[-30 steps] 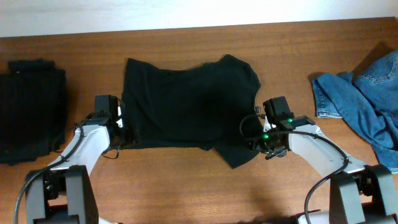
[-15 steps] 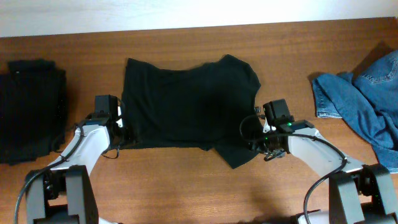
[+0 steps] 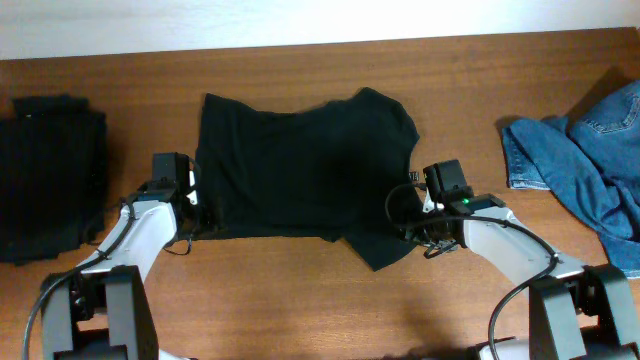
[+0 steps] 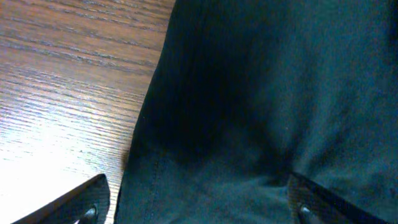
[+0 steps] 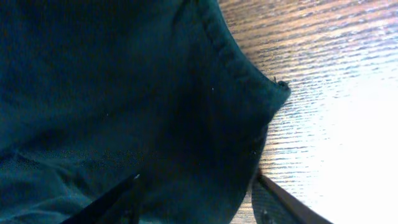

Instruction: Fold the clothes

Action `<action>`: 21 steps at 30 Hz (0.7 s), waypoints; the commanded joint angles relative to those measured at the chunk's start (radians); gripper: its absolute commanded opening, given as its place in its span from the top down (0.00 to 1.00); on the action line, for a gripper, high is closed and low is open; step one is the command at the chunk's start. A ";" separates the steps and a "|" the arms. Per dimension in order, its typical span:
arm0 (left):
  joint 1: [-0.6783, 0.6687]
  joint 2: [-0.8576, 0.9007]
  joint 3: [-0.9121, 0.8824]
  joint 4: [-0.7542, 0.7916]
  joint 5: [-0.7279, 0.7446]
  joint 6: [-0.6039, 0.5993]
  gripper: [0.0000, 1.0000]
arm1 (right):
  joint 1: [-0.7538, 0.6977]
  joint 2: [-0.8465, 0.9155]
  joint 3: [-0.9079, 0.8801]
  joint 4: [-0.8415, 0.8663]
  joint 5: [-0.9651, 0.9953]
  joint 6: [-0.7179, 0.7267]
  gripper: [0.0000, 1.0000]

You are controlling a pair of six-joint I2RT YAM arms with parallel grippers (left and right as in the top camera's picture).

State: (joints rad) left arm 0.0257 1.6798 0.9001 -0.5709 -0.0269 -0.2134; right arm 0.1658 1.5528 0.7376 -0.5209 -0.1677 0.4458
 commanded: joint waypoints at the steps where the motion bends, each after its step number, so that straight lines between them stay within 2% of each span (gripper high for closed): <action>1: 0.003 0.011 -0.011 0.002 -0.004 0.002 0.21 | -0.002 0.010 -0.020 0.002 -0.006 0.008 0.42; 5: 0.003 0.011 -0.011 0.002 -0.004 0.002 0.41 | -0.002 0.010 -0.020 0.000 -0.006 0.008 0.48; 8: 0.003 0.011 -0.011 0.002 -0.004 0.002 0.54 | -0.002 0.010 -0.020 -0.006 -0.006 0.008 0.57; 10: 0.003 0.011 -0.011 0.002 -0.004 0.002 0.63 | -0.002 0.010 -0.020 -0.009 -0.009 0.008 0.66; 13: 0.003 0.011 -0.011 0.002 -0.004 0.002 0.74 | -0.002 0.010 -0.019 -0.012 -0.013 0.008 0.70; 16: 0.003 0.011 -0.011 0.002 -0.004 0.002 0.79 | -0.002 0.010 -0.019 -0.013 -0.018 0.008 0.72; 21: 0.003 0.011 -0.011 0.003 -0.004 0.001 0.92 | -0.002 0.010 -0.019 -0.013 -0.021 0.008 0.83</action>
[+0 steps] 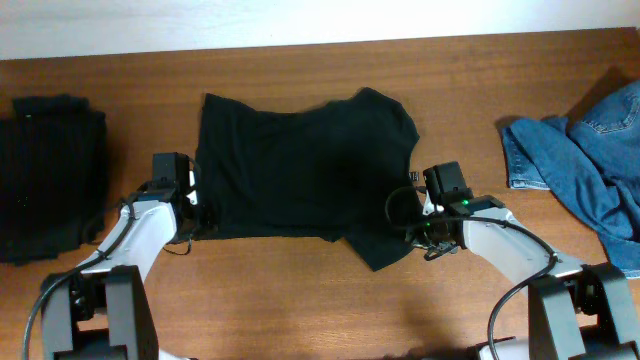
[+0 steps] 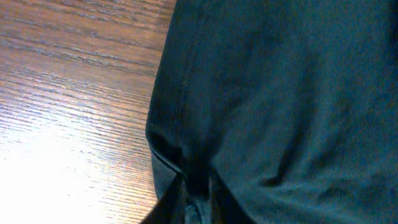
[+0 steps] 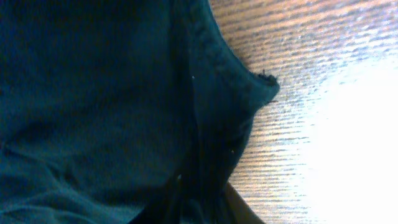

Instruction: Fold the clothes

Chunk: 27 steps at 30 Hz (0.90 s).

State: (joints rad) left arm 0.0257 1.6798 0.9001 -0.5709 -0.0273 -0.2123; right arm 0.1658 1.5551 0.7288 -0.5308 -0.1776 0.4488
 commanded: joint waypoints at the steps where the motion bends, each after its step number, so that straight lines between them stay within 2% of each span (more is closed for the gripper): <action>1: 0.003 0.011 -0.010 0.003 -0.003 0.000 0.97 | -0.002 0.007 -0.010 -0.003 -0.011 0.005 0.85; 8: 0.003 0.011 -0.010 0.011 -0.003 0.000 0.99 | -0.002 0.007 -0.010 -0.002 -0.014 0.005 0.96; 21: 0.003 0.010 -0.009 0.013 -0.005 0.000 0.98 | -0.002 0.007 0.023 -0.015 -0.015 0.005 0.96; 24: 0.003 0.011 -0.009 0.018 -0.007 0.000 0.50 | -0.002 0.007 0.023 -0.015 -0.014 0.005 0.95; 25: 0.003 0.010 -0.009 0.018 -0.007 0.000 0.42 | -0.002 0.007 0.023 -0.015 -0.014 0.005 0.95; 27: 0.003 0.010 -0.009 0.018 -0.009 0.001 0.36 | -0.002 0.007 0.023 -0.016 -0.014 0.005 0.94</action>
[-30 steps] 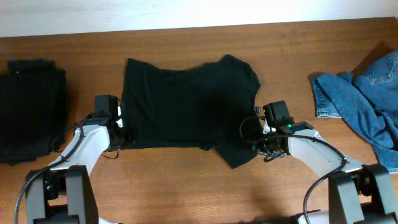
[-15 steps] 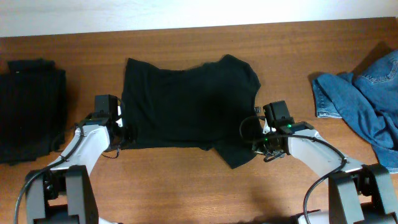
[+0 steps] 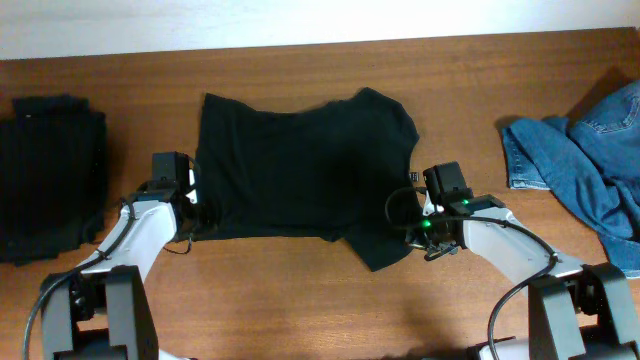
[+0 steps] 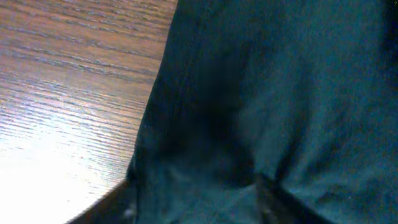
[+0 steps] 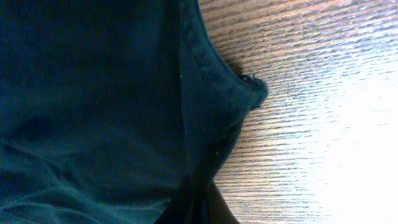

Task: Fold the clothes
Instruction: 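Lift the bottom hem with both grippers and pull it upward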

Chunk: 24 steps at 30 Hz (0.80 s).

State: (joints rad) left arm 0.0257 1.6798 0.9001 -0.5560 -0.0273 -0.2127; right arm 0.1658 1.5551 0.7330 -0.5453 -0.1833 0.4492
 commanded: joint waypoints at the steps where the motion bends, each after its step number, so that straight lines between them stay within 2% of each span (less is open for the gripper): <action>1: 0.003 0.011 -0.009 0.003 -0.021 0.001 0.36 | -0.002 0.007 0.019 -0.001 -0.008 0.004 0.95; 6: 0.003 0.011 -0.010 0.001 -0.087 0.001 0.36 | -0.002 0.007 0.018 0.000 -0.008 0.004 0.94; 24: 0.003 0.055 -0.035 0.057 -0.047 0.000 0.37 | -0.002 0.007 0.018 -0.001 0.011 0.000 0.94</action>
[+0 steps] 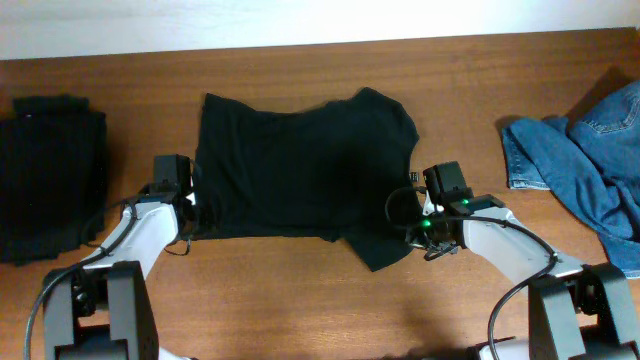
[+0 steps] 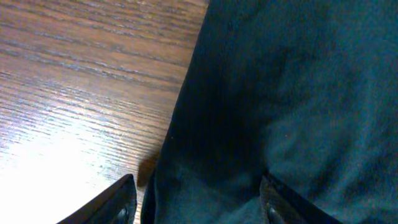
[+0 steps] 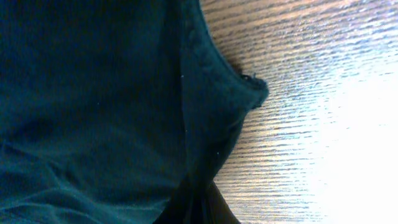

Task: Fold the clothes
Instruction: 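Lift the bottom hem with both grippers and pull it upward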

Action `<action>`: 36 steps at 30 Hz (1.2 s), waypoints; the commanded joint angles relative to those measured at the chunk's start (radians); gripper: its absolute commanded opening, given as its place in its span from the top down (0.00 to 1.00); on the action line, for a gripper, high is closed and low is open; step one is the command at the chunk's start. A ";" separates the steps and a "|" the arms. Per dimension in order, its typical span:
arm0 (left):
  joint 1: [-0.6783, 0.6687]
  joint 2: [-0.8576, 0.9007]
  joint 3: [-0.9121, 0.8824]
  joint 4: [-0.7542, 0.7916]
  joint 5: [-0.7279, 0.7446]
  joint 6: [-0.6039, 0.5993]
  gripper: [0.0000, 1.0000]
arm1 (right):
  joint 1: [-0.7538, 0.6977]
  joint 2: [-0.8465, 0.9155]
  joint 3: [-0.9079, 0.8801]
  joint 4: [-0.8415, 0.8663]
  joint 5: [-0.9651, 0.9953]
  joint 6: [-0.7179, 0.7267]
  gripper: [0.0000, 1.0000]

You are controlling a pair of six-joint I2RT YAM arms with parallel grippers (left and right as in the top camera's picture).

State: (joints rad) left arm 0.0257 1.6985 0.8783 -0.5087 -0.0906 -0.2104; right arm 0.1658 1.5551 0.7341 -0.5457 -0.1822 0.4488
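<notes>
A black garment lies spread across the middle of the wooden table, one flap reaching toward the near right. My left gripper sits at its near left edge, open, fingers either side of the hem, one over bare wood. At the garment's near right edge, my right gripper is shut on the black cloth, whose corner juts onto the wood. In the overhead view the right gripper is low on the table.
A folded black pile rests at the far left of the table. Crumpled blue jeans lie at the right edge. Bare wood lies in front of the garment and between it and the jeans.
My left gripper's jaws stand wider apart and the hem has shifted right in its view, showing more bare wood. The right gripper stays shut on the cloth, unmoved.
Both grippers first stood open over the garment's near corners. Then both were shut on the cloth. After that the left one had let go of the hem and now stands open beside it, while the right one has kept its hold. The garment has not moved.
</notes>
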 commanded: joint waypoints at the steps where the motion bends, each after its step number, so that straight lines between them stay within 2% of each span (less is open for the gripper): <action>1: 0.003 0.037 -0.014 0.010 0.016 -0.002 0.39 | -0.002 0.007 0.017 0.000 0.010 0.001 0.94; 4: 0.003 0.037 -0.014 0.013 0.016 -0.002 0.65 | -0.002 0.007 0.017 -0.001 0.009 0.001 0.94; 5: 0.003 0.037 -0.014 0.012 0.016 -0.002 0.70 | -0.002 0.007 0.017 -0.001 0.009 0.001 0.94; 10: 0.003 0.037 -0.014 0.009 0.015 -0.002 0.81 | -0.002 0.007 0.017 -0.008 0.009 0.001 0.94; 15: 0.003 0.035 -0.009 0.001 0.015 -0.002 0.98 | -0.003 0.007 0.018 -0.011 0.009 0.001 0.96; 36: 0.003 0.034 0.048 -0.071 0.022 -0.002 0.99 | -0.003 0.004 0.171 -0.125 0.008 -0.021 0.96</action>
State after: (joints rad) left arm 0.0238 1.7115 0.9047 -0.5613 -0.0593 -0.2142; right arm 0.1658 1.5551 0.8707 -0.6636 -0.1825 0.4377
